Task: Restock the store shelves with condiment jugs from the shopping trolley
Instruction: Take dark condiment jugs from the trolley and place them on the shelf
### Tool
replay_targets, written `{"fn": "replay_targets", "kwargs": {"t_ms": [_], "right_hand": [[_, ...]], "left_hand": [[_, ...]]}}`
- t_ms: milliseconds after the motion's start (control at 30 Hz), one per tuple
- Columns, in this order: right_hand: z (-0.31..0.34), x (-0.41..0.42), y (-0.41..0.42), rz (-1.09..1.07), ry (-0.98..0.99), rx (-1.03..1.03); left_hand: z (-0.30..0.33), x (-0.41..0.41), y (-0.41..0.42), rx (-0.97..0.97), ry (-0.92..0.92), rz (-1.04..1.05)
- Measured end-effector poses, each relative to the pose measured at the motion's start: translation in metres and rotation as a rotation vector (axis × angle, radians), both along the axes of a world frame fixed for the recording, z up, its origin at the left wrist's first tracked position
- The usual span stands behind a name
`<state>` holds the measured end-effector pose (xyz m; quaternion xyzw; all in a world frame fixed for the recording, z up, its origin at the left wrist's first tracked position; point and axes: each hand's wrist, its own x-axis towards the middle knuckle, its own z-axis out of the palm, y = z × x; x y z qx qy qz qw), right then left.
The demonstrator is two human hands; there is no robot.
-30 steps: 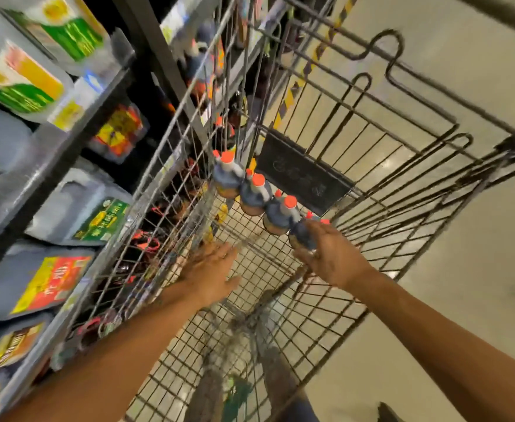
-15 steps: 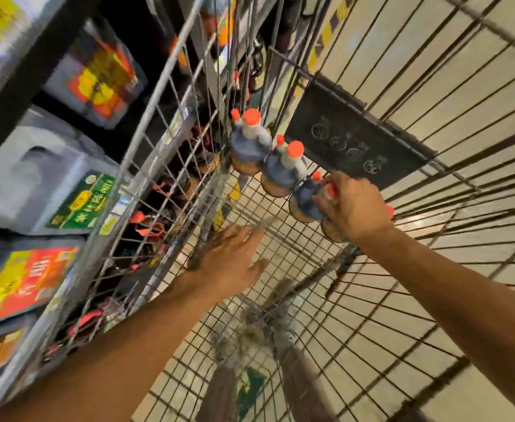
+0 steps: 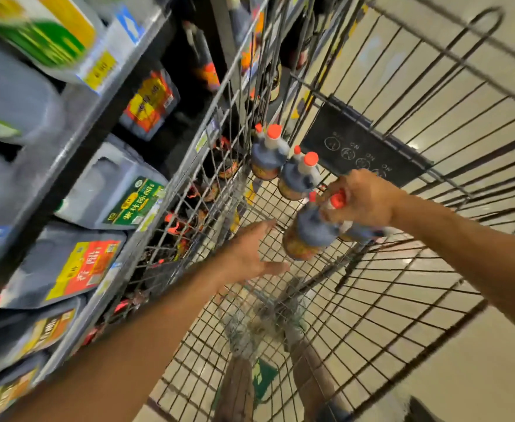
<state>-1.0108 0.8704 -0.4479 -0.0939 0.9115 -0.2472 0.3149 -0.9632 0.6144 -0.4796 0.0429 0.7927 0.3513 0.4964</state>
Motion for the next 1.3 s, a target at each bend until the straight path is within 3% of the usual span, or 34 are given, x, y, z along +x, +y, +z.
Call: {"fn": "replay_targets", "kwargs": {"t_ms": [200, 333, 467, 533, 600, 667, 733, 833, 900, 1033, 1167, 1300], "right_hand": [[0.044, -0.015, -0.019, 0.052, -0.139, -0.371], [0.047, -0.015, -0.029, 0.051, -0.159, -0.387], [0.037, 0.001, -0.032, -0.006, -0.063, -0.369], [0.035, 0.017, -0.026, -0.267, -0.118, -0.557], [0.036, 0.041, -0.018, -0.708, -0.102, -0.727], [0.028, 0.070, -0.012, -1.073, -0.082, -0.710], [0.007, 0.100, -0.009, -1.250, -0.220, -0.709], [-0.032, 0.126, -0.007, -1.440, -0.438, -0.608], [-0.061, 0.130, -0.003, -1.568, -0.466, -0.560], [-0.101, 0.123, -0.003, -1.701, -0.288, -0.484], [-0.127, 0.109, -0.007, -1.866, -0.070, -0.569], [-0.149, 0.111, -0.012, -1.705, -0.034, -0.411]], "left_hand": [[0.014, -0.010, 0.007, 0.146, -0.140, 0.143], [-0.001, -0.011, 0.005, 0.230, -0.153, 0.317], [-0.004, -0.004, 0.003, 0.144, -0.026, 0.340], [-0.001, -0.002, 0.003, 0.086, 0.087, 0.331], [0.005, -0.002, 0.002, 0.074, 0.177, 0.347], [0.009, -0.003, -0.001, 0.097, 0.197, 0.371], [0.015, -0.006, 0.000, 0.115, 0.197, 0.384], [0.017, -0.010, 0.003, 0.106, 0.195, 0.400], [0.015, -0.012, 0.002, 0.122, 0.180, 0.411], [0.001, -0.015, -0.001, 0.125, 0.178, 0.404], [-0.014, -0.013, -0.004, 0.130, 0.189, 0.423], [-0.022, -0.010, -0.007, 0.121, 0.195, 0.441]]}}
